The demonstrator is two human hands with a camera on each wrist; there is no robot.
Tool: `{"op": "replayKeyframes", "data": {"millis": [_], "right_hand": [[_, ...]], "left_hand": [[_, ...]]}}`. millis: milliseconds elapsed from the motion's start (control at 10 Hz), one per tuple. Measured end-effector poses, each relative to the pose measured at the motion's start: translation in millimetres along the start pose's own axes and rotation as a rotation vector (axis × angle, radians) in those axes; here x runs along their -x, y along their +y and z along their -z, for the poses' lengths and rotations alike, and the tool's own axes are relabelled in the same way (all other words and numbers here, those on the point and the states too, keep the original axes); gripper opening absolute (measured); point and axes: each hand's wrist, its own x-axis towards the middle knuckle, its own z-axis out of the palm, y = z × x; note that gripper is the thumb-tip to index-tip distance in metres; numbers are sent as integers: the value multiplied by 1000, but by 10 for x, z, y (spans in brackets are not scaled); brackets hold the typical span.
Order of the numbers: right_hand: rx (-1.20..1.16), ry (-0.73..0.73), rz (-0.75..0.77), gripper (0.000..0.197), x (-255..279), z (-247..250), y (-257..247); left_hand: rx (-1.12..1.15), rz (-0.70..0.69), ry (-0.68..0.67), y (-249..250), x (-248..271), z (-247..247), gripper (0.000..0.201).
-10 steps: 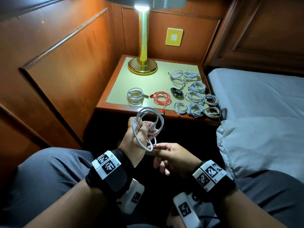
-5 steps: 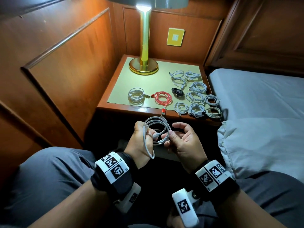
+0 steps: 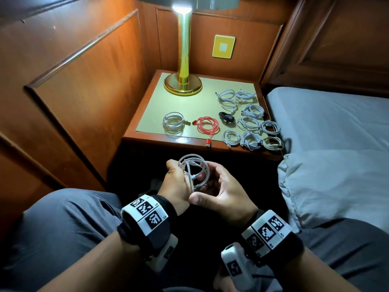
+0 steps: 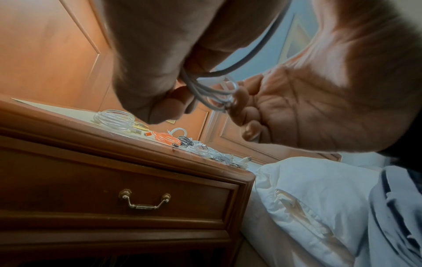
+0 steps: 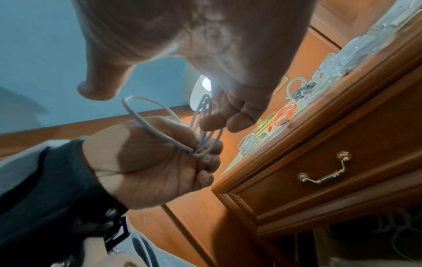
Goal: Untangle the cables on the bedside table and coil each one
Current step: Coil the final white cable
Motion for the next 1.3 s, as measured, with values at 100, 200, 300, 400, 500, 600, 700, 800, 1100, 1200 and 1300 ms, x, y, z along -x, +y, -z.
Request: {"op": "replayKeyframes", "data": {"millis": [100, 200, 300, 400, 500, 600, 700, 800, 1100, 1200, 1300], "right_hand": [[83, 41, -18, 88, -3, -32, 13], [85, 99, -31, 66, -16, -17, 10], [-103, 145, -99, 26, -67, 16, -54], [-239, 188, -147, 36, -111, 61, -69], [-296, 213, -184, 35, -126, 86, -61], [-297, 225, -220, 41, -115, 77, -123], [-285, 226, -229, 41, -100, 68, -182], [-275, 229, -225, 47, -110, 60, -194], [-386, 198, -229, 35, -94, 104, -206], [-432, 187, -178, 33, -95, 125, -159], [-480, 209, -156, 33, -107, 125, -143]], "left_hand": [[-223, -91, 3, 39, 73, -11, 44], [-413, -173, 40, 3, 71, -8, 39], [-672, -302, 35, -11, 65, 1, 18], [-664, -328, -47, 40, 79, 4, 6], [-602, -312, -136, 67, 101, 21, 9], [-505, -323, -208, 51, 96, 60, 6], [-378, -284, -249, 51, 93, 56, 5], [-179, -240, -260, 53, 94, 25, 8], [33, -201, -286, 14, 28, 3, 11], [-22, -236, -288, -36, -5, 5, 7], [-84, -264, -275, -76, -8, -16, 8]]}}
